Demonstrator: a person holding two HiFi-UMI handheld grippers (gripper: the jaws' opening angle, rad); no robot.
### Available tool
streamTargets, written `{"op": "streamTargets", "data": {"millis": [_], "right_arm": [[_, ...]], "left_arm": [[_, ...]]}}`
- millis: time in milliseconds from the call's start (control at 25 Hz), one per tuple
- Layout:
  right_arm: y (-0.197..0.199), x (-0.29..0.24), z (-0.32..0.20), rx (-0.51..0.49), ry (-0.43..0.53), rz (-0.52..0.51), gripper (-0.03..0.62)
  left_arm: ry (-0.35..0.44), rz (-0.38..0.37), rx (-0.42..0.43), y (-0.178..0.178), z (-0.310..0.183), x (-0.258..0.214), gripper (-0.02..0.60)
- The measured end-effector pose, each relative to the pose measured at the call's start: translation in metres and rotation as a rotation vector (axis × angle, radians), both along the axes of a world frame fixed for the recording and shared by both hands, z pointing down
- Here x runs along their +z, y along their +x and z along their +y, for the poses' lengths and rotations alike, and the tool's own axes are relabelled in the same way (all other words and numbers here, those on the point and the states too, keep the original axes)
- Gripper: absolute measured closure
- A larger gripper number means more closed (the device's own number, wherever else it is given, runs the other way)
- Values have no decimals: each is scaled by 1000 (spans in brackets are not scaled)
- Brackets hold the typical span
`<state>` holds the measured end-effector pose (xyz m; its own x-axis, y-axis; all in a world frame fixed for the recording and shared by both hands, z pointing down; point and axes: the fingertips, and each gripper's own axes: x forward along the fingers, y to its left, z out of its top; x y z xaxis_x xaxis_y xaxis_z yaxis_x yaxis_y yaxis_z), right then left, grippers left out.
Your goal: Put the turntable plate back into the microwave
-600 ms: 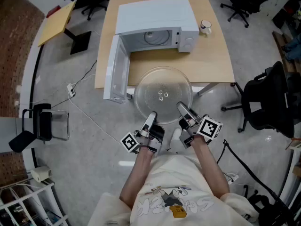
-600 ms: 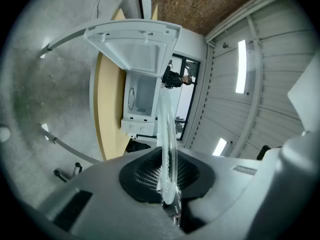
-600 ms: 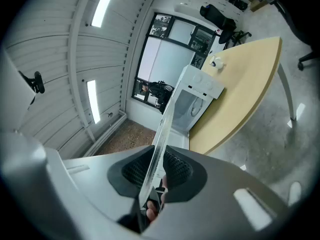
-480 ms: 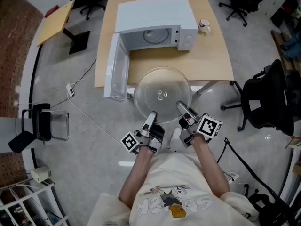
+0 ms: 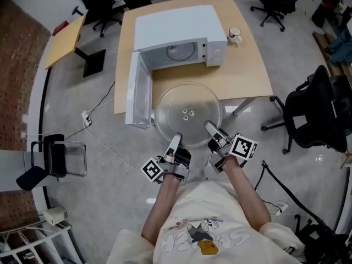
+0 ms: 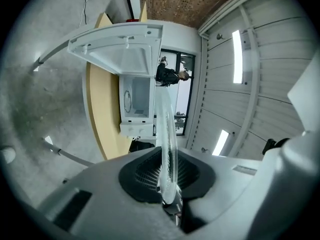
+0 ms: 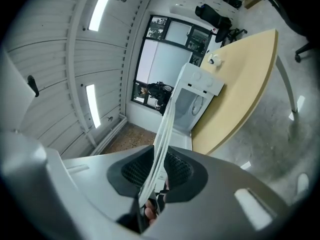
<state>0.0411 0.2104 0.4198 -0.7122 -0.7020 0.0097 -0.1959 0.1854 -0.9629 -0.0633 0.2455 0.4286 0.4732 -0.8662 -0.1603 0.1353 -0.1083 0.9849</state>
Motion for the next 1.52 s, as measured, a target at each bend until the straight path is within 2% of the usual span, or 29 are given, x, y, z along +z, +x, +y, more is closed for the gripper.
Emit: {"op": "streamTargets", "data": {"millis": [80,200,400,520,640,760,880,1040,1120,1360,1520], "right_arm": [[5,5,-3,-6,-1,24,522],[5,4,-7,-14,-17,-37,526],[16,11,-16,-50,-22,-23,537],[15,10,-20,-84,-23,-65,537],[17,20,-29,-101,-35,-38,537],[10,18,-41,-96,-58,-83,537],[3,21,-67,-89,-55,-89,539],[-2,42,-115,-72,-60,15,539],[-8,50,-136,-60,-79,32,539],[-19,59,-192,-23,-116,-21,540],[-23,56,-214,-11,-126,-69,539]], "left_arm": [[-2,-17,1,3,-3,0,546],[-21,-6,-10,7,-6,2,546],[-29,6,-51,16,-10,9,551],[-21,-3,-79,19,-12,11,551],[-45,-12,-95,18,-17,18,551],[-59,-2,-102,15,-30,19,549],[-52,-7,-98,7,-56,25,551],[-75,17,-82,-3,-105,37,549],[-87,27,-69,-10,-128,42,551],[-98,-13,-12,-19,-188,54,550],[-114,-33,14,-20,-211,54,550]]}}
